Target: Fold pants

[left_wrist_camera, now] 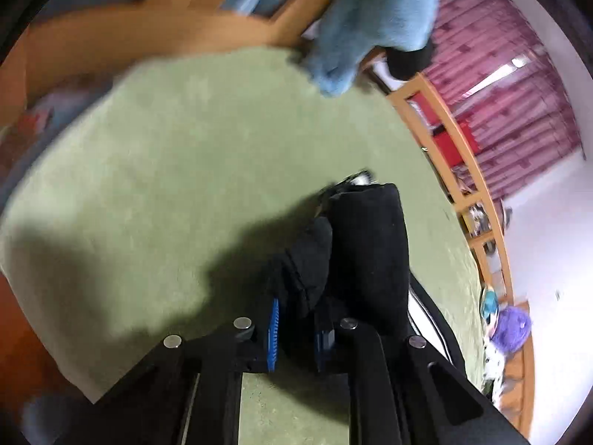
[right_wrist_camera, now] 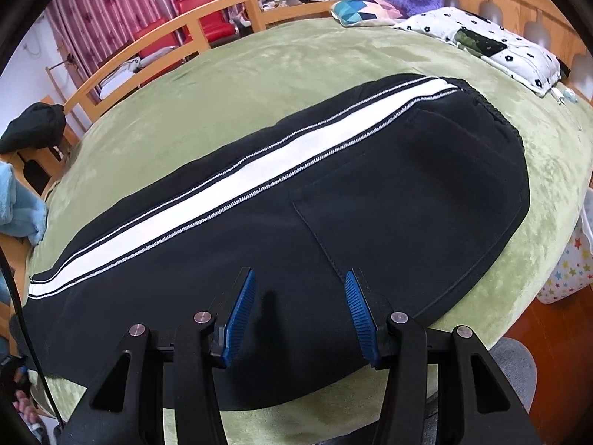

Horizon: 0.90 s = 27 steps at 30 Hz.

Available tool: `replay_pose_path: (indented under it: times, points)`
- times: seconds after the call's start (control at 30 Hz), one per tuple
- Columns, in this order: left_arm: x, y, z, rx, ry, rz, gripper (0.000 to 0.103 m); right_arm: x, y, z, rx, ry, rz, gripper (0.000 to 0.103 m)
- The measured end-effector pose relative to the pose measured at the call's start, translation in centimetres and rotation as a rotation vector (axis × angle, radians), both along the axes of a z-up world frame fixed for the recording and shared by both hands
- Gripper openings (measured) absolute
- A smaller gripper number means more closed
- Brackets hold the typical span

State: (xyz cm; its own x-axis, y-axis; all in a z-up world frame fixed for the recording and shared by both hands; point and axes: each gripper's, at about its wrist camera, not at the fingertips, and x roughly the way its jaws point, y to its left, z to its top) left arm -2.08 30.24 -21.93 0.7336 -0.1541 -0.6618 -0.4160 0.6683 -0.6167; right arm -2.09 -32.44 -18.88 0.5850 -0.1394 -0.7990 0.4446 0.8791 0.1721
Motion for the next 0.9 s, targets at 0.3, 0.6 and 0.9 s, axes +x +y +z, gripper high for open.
replay_pose_path:
  times: [0.3,0.6,0.9]
  points:
    - [-0.5,-0.6,-1.7,0.044,0.183,0.012,0.035,-1.5,-2.3,-0.5,0.034,0.002,-0.030,0.050]
    - [2.0,-3.6,0.9,0.049,0.090,-0.093,0.044,-0.8,-3.1,-1.5,0.069,0.005,-0.024,0.050]
    - [3.0,-2.7,1.7,-0.010,0.018,-0.031,0.005,-1.5,-2.3,-1.2,0.048,0.002,-0.022,0.050]
